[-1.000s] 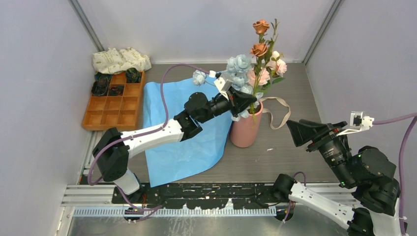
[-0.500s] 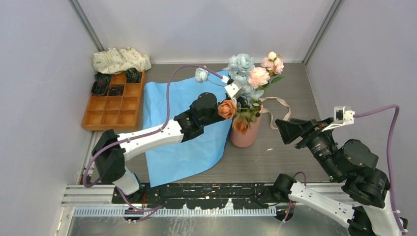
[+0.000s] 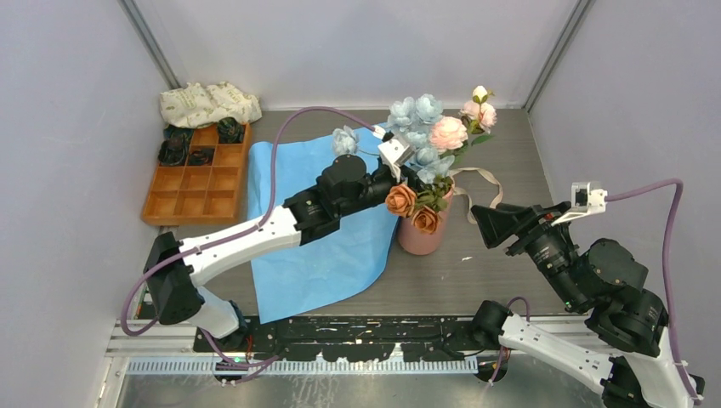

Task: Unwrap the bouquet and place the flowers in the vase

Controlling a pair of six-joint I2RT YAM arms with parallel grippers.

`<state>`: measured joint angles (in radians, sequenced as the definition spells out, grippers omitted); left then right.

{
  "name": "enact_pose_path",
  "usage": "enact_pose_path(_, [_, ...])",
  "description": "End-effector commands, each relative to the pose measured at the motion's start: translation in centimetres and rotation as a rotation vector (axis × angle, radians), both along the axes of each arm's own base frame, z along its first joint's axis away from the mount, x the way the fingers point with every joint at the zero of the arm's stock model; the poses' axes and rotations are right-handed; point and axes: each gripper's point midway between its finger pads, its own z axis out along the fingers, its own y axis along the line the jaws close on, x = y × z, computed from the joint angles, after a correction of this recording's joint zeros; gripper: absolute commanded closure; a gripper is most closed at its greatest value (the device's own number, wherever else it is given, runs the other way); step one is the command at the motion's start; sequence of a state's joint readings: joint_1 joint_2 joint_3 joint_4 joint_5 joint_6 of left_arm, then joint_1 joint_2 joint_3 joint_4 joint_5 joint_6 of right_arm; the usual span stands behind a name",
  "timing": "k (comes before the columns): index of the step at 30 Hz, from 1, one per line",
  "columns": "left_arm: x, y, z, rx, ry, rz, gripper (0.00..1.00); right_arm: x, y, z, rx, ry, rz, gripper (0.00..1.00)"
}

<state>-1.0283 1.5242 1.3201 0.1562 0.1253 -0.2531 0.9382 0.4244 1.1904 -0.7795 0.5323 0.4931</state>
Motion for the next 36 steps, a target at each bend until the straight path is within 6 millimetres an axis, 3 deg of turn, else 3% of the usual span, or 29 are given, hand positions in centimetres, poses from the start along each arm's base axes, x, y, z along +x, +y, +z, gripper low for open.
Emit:
enact_pose_path(1, [-0.6, 1.3, 5.1, -0.092, -0.049, 0.012, 0.42, 0.3, 0.7, 1.1, 0.038, -0.022, 0.008, 0.26])
enact_pose_path(8, [-1.7, 1.0, 6.1, -0.111, -0.017, -0.039, 0.41, 0.4, 1.0, 0.8, 0.037, -0.016, 0.015, 0.26])
enact_pose_path(21, [-3.0, 1.8, 10.4, -0.204, -0.034, -0.071, 0.39, 0.5, 1.4, 0.7, 0.041, -0.015, 0.022, 0.26])
enact_pose_path(26, [-2.9, 2.2, 11.0, -0.196, -0.041, -0.056, 0.39, 0.6, 1.5, 0.7, 0.037, -0.016, 0.022, 0.26])
enact_pose_path(32, [-3.7, 5.2, 15.2, -0.227, -0.103, -0.017, 0.39, 0.9, 1.3, 1.4, 0.022, -0.024, 0.008, 0.25])
enact_pose_path(34, [-4.1, 6.8, 16.8, -0.255, -0.122, 0.012, 0.39, 0.7, 0.5, 2.6, 0.033, -0.04, -0.015, 0.25])
enact_pose_path(36, [-4.1, 8.5, 17.2, -0.252, -0.126, 0.058, 0.39, 0.5, -1.0, 4.0, 0.039, -0.06, -0.061, 0.22])
